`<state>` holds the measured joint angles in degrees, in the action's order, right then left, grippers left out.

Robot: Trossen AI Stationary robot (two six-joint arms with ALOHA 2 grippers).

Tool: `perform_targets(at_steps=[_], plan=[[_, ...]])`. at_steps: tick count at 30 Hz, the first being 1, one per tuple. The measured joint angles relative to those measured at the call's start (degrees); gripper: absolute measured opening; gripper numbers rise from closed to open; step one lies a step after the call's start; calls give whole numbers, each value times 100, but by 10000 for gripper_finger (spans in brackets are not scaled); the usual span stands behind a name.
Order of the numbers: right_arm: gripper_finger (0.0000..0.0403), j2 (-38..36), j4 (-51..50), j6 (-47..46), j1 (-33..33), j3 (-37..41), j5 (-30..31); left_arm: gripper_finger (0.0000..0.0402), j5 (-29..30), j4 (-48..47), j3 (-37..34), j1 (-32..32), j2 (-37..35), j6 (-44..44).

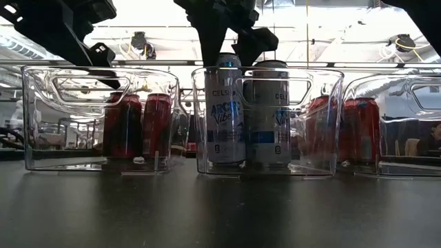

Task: Sort soda cans
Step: Put the white soda can into the center transparent bin

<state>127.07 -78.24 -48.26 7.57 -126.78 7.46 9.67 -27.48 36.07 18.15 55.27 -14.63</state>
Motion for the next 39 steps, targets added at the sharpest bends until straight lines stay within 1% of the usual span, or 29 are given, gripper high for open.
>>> perform_targets(at_steps=[39], plan=[[295, -4, -50, 115, 2, 4, 13, 393, 0, 2, 0, -2, 0, -2]])
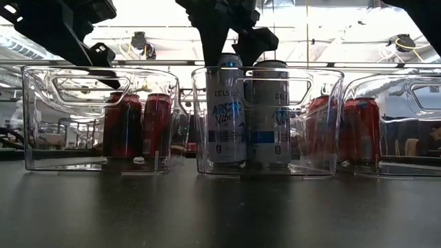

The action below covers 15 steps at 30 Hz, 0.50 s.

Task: Sort soda cans
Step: Put the white soda can into the center transparent bin

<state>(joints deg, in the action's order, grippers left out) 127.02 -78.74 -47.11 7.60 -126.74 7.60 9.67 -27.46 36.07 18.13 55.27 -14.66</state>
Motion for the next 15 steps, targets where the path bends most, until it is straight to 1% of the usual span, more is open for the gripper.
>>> perform_targets(at_steps=[3, 10, 15], plan=[[307, 0, -17, 0, -2, 0, 32, 393, 0, 0, 0, 2, 0, 0], [356, 0, -1, 4, -2, 0, 33, 393, 0, -1, 0, 1, 0, 0], [370, -37, 2, 46, -2, 0, 24, 393, 0, -2, 0, 2, 0, 0]])
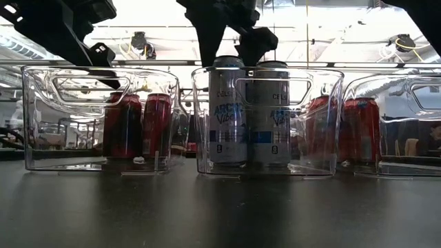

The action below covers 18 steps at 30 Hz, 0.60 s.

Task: Sort soda cans
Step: Put the white soda can into the center transparent bin, then put the left red soda can into the left transparent bin

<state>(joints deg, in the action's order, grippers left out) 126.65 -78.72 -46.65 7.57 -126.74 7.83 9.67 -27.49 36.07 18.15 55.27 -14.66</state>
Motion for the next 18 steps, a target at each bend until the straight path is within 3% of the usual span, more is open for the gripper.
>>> perform_targets(at_steps=[18], plan=[[369, -1294, -67, -679, 118, 2, 274, 393, 0, 2, 0, -1, -1, 0]])
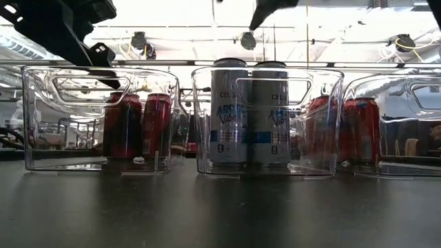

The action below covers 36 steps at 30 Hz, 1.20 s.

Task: Sort soda cans
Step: Put the left red soda can into the left transparent bin

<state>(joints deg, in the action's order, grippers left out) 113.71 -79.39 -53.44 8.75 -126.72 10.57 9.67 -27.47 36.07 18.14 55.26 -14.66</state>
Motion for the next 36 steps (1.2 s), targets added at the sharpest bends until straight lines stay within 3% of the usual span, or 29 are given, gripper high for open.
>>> perform_targets(at_steps=[9, 20, 32, 36], plan=[[369, -559, -1071, -1527, 961, -4, 696, 393, 0, 2, 0, -1, -1, 0], [368, -637, -1026, -3983, 2511, 232, 1104, 393, 0, 20, 0, 1, 1, 2], [368, -635, -1067, -7549, 3990, 1507, 234, 393, -213, 193, 0, 0, 0, -9], [368, -635, -1061, -7944, 4297, 1600, -223, 393, -230, 228, 0, 1, 0, -13]])
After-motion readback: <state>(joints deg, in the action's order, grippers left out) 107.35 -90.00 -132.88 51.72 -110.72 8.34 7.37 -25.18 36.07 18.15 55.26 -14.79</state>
